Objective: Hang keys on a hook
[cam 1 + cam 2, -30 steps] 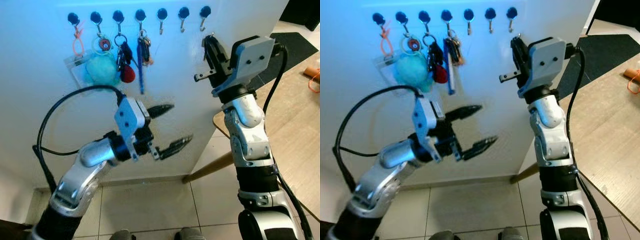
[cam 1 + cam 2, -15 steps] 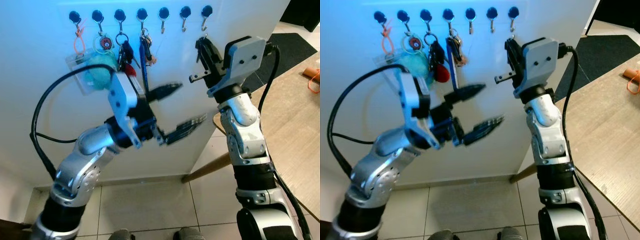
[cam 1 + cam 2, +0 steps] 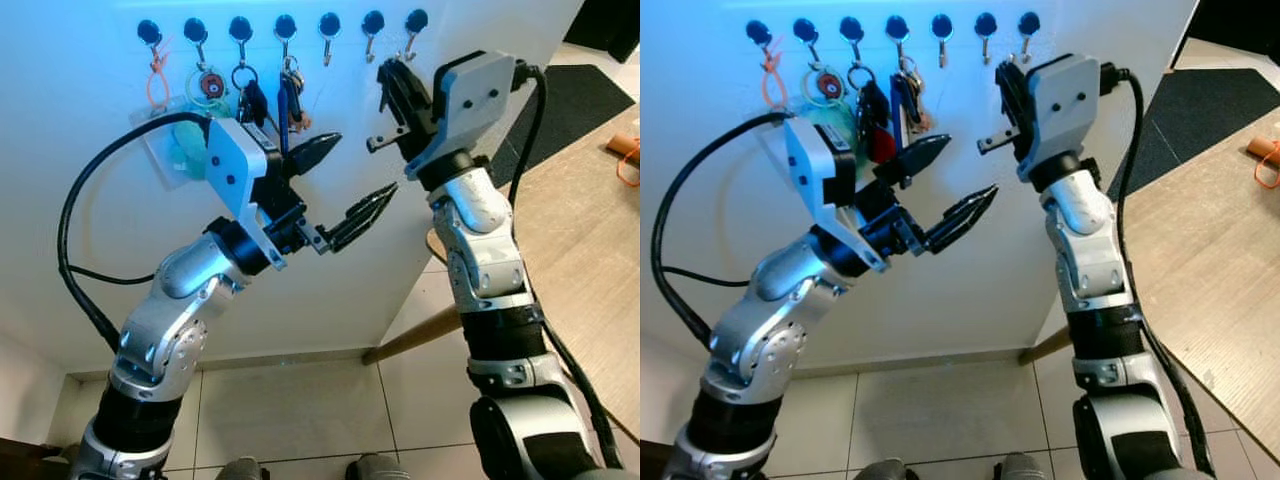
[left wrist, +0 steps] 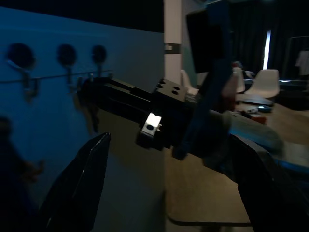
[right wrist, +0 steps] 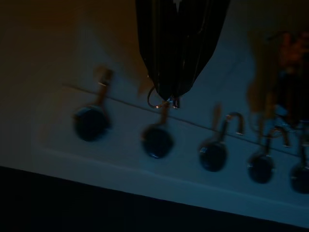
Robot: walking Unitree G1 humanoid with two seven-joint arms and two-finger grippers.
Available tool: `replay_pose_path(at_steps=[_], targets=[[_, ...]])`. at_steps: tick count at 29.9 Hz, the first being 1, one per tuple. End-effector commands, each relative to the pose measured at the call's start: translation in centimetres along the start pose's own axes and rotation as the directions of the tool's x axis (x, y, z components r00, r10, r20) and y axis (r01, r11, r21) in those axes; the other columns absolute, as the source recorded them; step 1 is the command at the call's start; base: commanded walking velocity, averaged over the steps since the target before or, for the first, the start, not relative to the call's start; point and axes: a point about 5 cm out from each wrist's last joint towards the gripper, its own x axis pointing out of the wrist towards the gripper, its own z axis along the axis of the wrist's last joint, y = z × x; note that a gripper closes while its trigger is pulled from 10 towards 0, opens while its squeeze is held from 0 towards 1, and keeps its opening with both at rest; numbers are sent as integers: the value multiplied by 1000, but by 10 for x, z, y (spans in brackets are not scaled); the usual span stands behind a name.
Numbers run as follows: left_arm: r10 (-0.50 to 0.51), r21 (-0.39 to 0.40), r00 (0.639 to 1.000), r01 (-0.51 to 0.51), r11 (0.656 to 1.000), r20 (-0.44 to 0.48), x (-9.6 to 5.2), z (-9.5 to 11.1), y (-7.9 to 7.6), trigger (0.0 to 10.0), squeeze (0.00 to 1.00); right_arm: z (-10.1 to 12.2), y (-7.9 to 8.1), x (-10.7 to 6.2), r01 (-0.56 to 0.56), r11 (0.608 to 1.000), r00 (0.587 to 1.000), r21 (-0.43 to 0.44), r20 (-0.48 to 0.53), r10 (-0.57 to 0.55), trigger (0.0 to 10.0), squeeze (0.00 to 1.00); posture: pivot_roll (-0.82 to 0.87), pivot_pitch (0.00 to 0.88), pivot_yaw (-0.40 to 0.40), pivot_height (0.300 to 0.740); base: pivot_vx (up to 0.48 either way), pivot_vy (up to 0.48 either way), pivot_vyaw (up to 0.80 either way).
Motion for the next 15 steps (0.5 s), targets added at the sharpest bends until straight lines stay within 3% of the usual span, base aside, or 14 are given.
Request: replay_pose_path(at_steps=[1,15], targets=[[9,3,1000,-9,1000,-7,1,-1,2,10000,0,2,3,3,-18,1000,1000,-15,17,18,10000,0,14,109,-19,740,0,0,0],[13,8,1000,-12,1000,-8,0,0,1,10000,0,8,9,15,-48,998,998,-43,45,50,10000,0,19,110,-22,740,0,0,0]])
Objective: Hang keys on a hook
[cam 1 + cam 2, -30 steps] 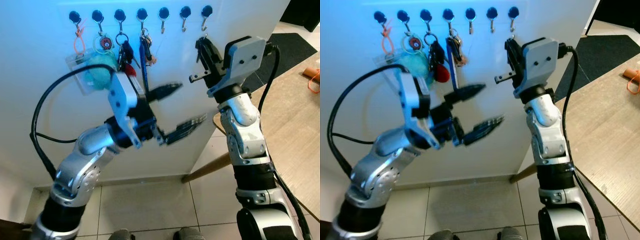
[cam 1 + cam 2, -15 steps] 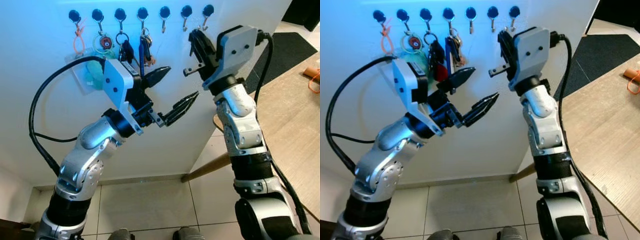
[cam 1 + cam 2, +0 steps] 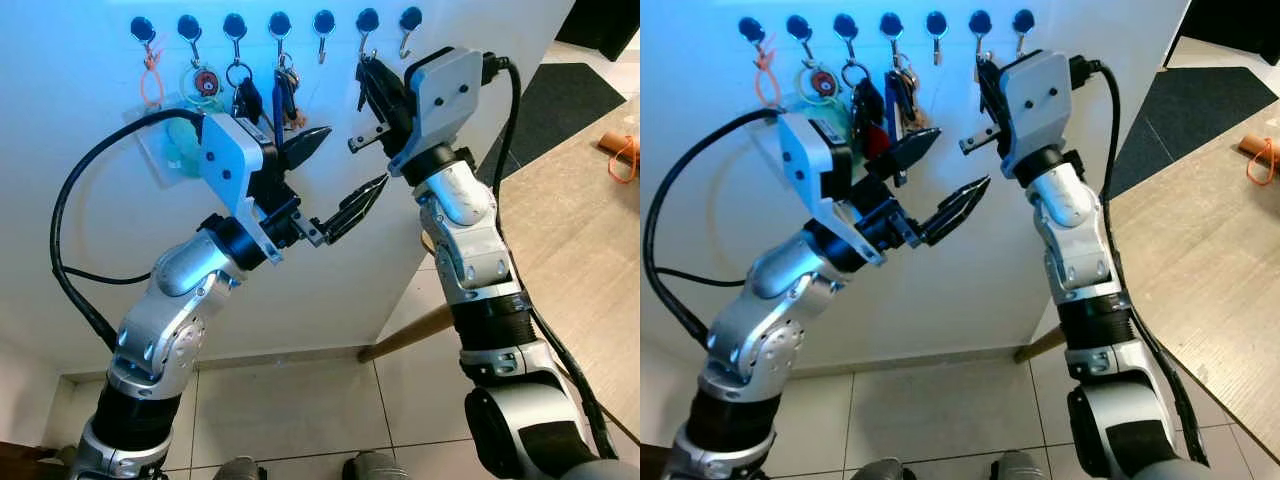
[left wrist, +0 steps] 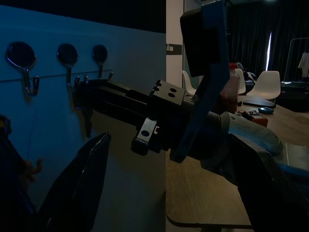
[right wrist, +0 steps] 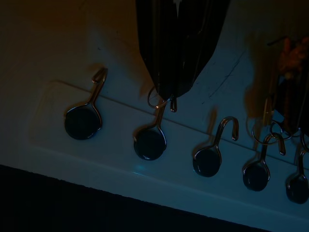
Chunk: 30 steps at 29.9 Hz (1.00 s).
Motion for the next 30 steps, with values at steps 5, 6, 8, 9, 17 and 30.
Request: replay_pose_path(at_steps=[5,6,8,9,17,30], targets=[[-12,-1,1000,12,1000,-5,0,1,-2,10000,0,14,5,8,-21,999,998,-24,66,22,10000,0,19,115,-24,740,0,0,0],[-15,-2,1000,15,1000,-6,0,0,-2,10000,0,14,5,8,-19,999,997,-27,68,21,10000,0,19,115,-24,740,0,0,0],[-17,-4,1000,17,1000,-7,-1,0,-3,10000,0,15,5,7,-17,999,997,-29,70,19,10000,0,19,115,-24,740,0,0,0],[-18,-4,1000,18,1000,-7,-1,0,-3,10000,0,15,5,7,-16,999,997,-30,72,18,10000,0,19,115,-24,740,0,0,0],[-25,-3,1000,25,1000,-14,0,-1,-4,10000,0,17,5,3,-2,999,997,-49,81,6,10000,0,17,115,-20,740,0,0,0],[-34,0,999,34,999,-19,0,-2,-4,10000,0,21,5,2,2,998,995,-69,99,5,10000,0,18,115,-18,740,0,0,0]])
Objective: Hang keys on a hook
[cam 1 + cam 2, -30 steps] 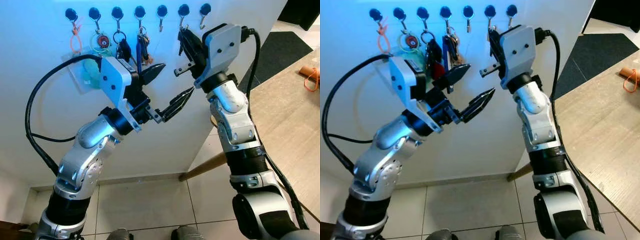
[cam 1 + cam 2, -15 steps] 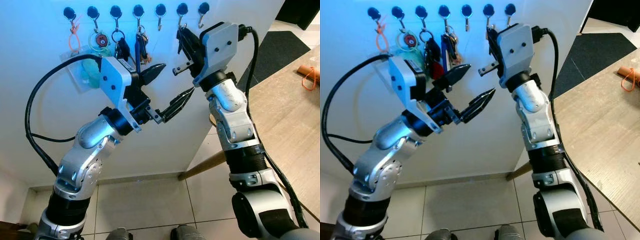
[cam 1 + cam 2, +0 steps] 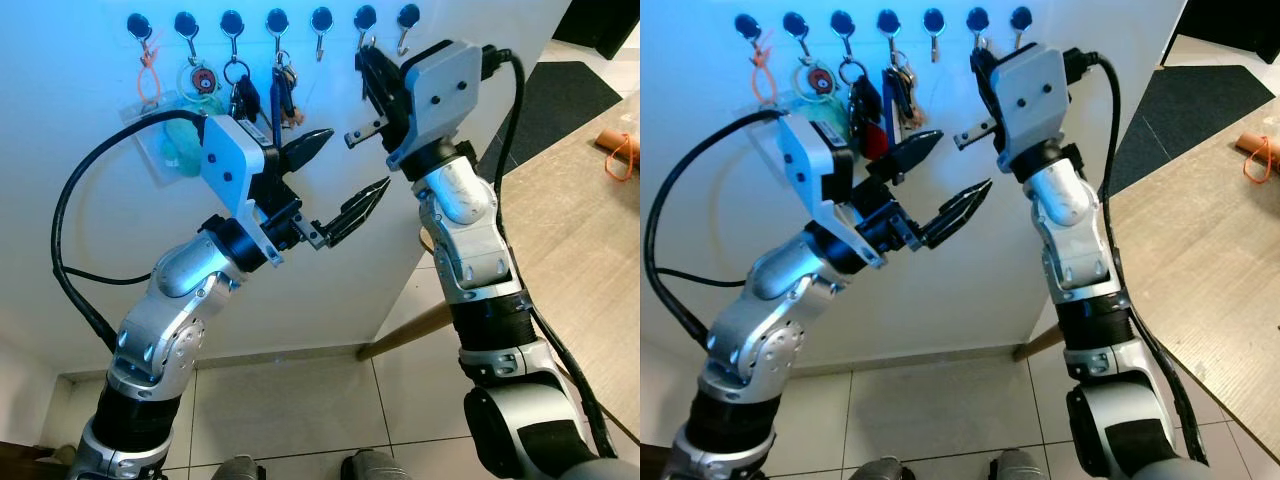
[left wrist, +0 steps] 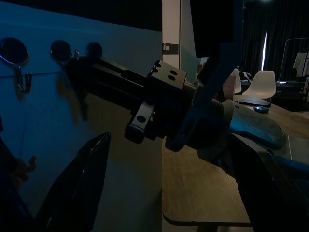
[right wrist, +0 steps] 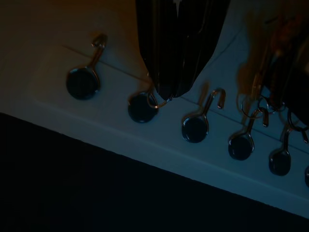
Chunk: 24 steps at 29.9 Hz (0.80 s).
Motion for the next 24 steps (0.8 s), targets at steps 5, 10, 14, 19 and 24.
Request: replay_pose_path(at_steps=[5,10,14,19,24], targets=[[-18,3,1000,18,1000,-16,1,-2,-2,10000,0,3,1,0,-3,1000,1000,-11,16,4,10000,0,20,111,-20,740,0,0,0],[-22,0,1000,22,1000,-18,1,-2,-3,10000,0,2,3,-1,-12,1000,1000,-13,6,12,10000,0,19,108,-19,740,0,0,0],[-26,-4,1000,26,1000,-16,0,-2,-4,10000,0,1,5,-3,-14,1000,1000,-18,-1,14,10000,0,17,107,-18,740,0,0,0],[-28,-4,1000,28,1000,-14,0,-1,-4,10000,0,2,9,-6,-23,1000,1000,-18,-2,23,10000,0,16,106,-17,740,0,0,0],[-31,-3,999,31,1000,-14,1,-1,-5,10000,0,1,10,-8,-22,1000,1000,-14,-5,22,10000,0,16,106,-17,740,0,0,0]])
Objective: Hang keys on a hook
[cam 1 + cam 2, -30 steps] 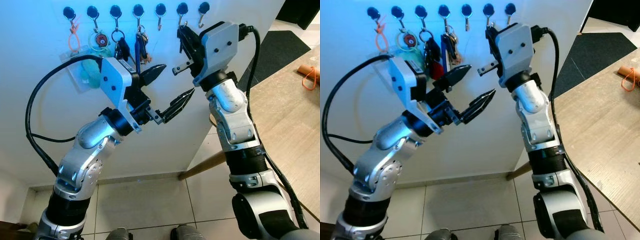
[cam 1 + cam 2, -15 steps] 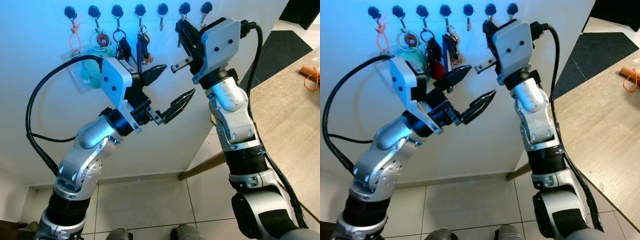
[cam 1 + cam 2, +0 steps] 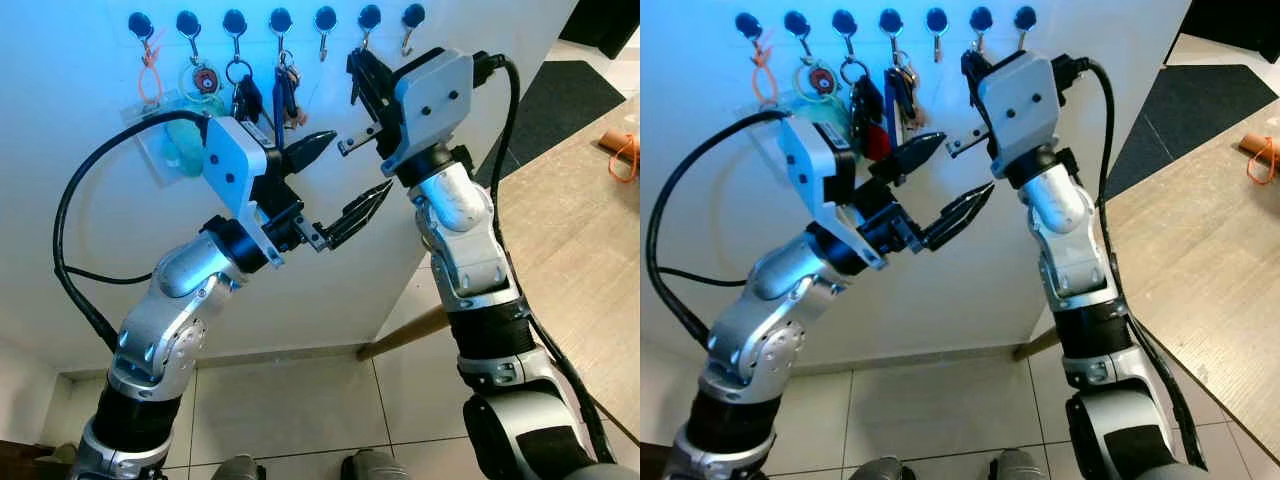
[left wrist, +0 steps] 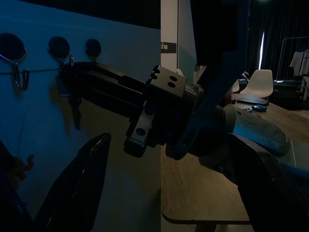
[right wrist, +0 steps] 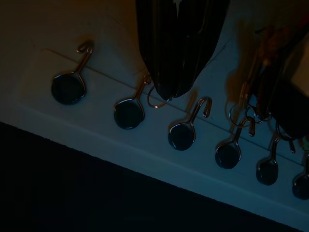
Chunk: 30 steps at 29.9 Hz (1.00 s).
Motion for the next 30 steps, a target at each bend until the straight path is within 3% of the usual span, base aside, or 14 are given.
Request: replay_pose_path(at_steps=[1,19,30], targets=[[-18,-1,1000,18,1000,-10,0,-1,-3,10000,0,2,4,-3,-6,1000,1000,5,3,6,10000,0,15,107,-15,740,0,0,0],[-28,4,999,28,1000,-19,1,-1,-3,10000,0,-2,-6,-5,63,997,998,45,-24,-62,10000,0,18,113,-12,740,0,0,0],[-34,5,999,34,999,-24,1,-2,-4,10000,0,-7,-9,-9,107,986,993,128,-56,-100,10000,0,19,113,-9,740,0,0,0]])
